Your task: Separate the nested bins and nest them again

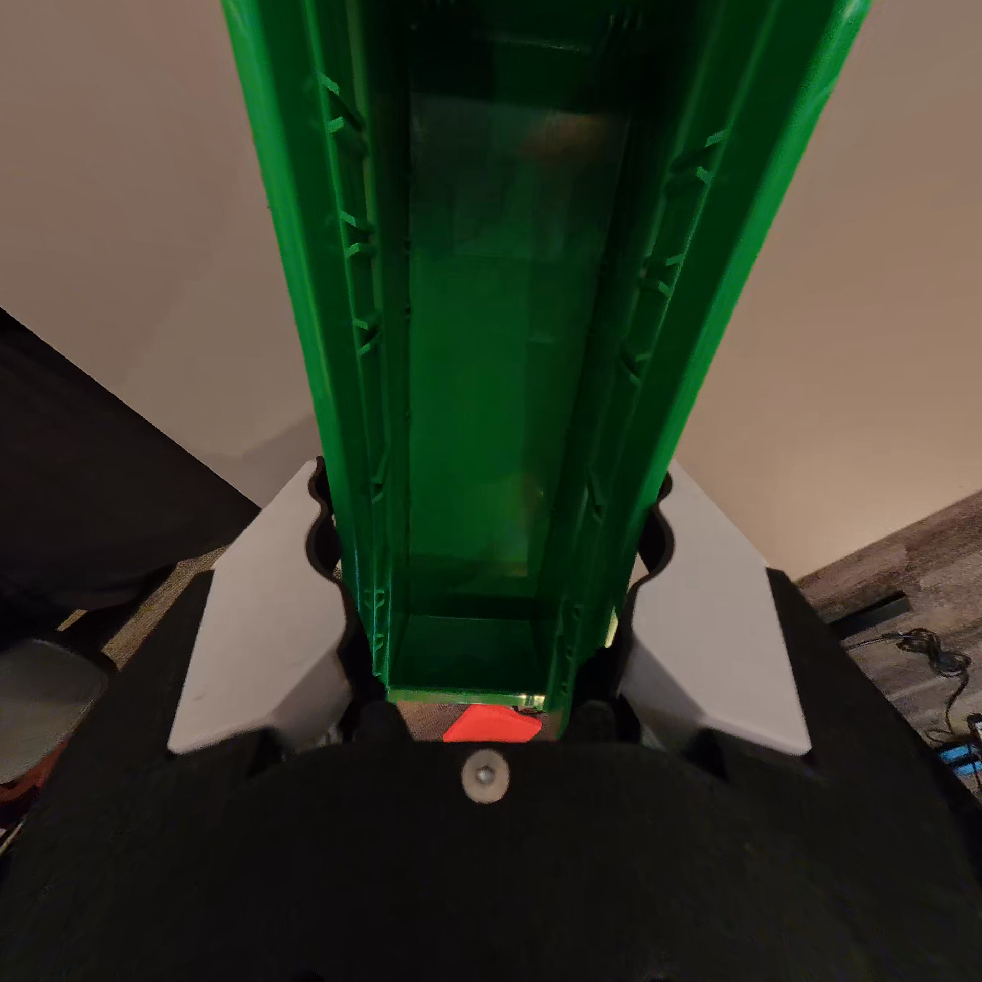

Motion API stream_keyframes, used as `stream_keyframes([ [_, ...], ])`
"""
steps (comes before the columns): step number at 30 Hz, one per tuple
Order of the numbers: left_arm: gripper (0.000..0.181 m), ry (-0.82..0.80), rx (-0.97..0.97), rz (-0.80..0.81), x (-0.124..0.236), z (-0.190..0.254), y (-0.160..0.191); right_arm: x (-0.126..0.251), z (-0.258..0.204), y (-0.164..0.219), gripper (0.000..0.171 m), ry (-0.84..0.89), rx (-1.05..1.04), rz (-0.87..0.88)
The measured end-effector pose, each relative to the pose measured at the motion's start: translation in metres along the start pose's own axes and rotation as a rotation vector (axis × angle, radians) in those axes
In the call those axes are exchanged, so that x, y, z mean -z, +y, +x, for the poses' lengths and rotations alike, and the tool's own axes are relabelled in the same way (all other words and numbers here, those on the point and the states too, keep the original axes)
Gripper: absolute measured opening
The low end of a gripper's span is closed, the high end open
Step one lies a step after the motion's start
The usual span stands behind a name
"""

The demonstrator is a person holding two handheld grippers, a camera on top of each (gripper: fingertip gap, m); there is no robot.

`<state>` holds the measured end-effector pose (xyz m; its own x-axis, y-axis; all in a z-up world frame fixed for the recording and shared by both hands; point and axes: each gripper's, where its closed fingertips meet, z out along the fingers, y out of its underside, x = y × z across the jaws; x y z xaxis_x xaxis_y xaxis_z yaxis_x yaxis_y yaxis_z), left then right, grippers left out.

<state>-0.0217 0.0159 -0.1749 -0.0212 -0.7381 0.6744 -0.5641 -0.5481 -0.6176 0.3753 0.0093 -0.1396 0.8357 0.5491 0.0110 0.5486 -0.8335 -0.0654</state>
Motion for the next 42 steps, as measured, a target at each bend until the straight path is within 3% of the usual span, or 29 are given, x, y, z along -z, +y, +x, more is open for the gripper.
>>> stream_keyframes([
  [6, 0.072, 0.003, 0.009, -0.005, -0.001, -0.003, 0.002, -0.020, -0.001, 0.001, 0.124, -0.013, -0.005, -0.001],
  [11, 0.072, 0.010, 0.001, -0.015, -0.005, 0.000, 0.003, -0.025, -0.002, -0.001, 0.156, -0.026, -0.045, 0.021],
  [15, 0.073, 0.004, 0.000, -0.013, -0.003, 0.000, 0.003, -0.002, -0.004, -0.011, 0.156, -0.084, -0.076, 0.139],
  [18, 0.073, 0.001, -0.003, -0.007, -0.002, 0.001, 0.001, 0.007, 0.015, 0.005, 0.153, -0.074, -0.141, 0.128],
  [21, 0.073, 0.002, -0.008, -0.007, -0.002, 0.002, 0.001, -0.005, 0.016, 0.025, 0.155, -0.215, -0.258, 0.128],
  [24, 0.073, 0.005, -0.011, -0.007, -0.003, 0.003, 0.001, -0.013, 0.004, 0.035, 0.150, -0.410, -0.320, 0.185],
  [26, 0.073, 0.006, -0.010, -0.010, -0.004, 0.003, 0.001, -0.004, 0.001, 0.029, 0.146, -0.541, -0.365, 0.322],
  [28, 0.073, 0.010, -0.011, -0.014, -0.006, 0.004, 0.001, 0.007, 0.018, 0.029, 0.124, -0.578, -0.441, 0.458],
  [29, 0.073, 0.011, -0.012, -0.017, -0.007, 0.004, 0.002, 0.003, 0.030, 0.036, 0.112, -0.541, -0.476, 0.462],
  [31, 0.073, 0.013, -0.013, -0.025, -0.009, 0.005, 0.003, -0.014, 0.032, 0.056, 0.108, -0.508, -0.465, 0.368],
  [37, 0.076, 0.020, -0.016, -0.027, -0.015, 0.007, 0.002, -0.039, -0.011, 0.068, 0.089, -0.631, -0.385, 0.213],
  [42, 0.081, 0.015, -0.013, -0.004, -0.017, 0.006, -0.003, -0.042, -0.039, 0.053, 0.092, -0.634, -0.339, 0.222],
])
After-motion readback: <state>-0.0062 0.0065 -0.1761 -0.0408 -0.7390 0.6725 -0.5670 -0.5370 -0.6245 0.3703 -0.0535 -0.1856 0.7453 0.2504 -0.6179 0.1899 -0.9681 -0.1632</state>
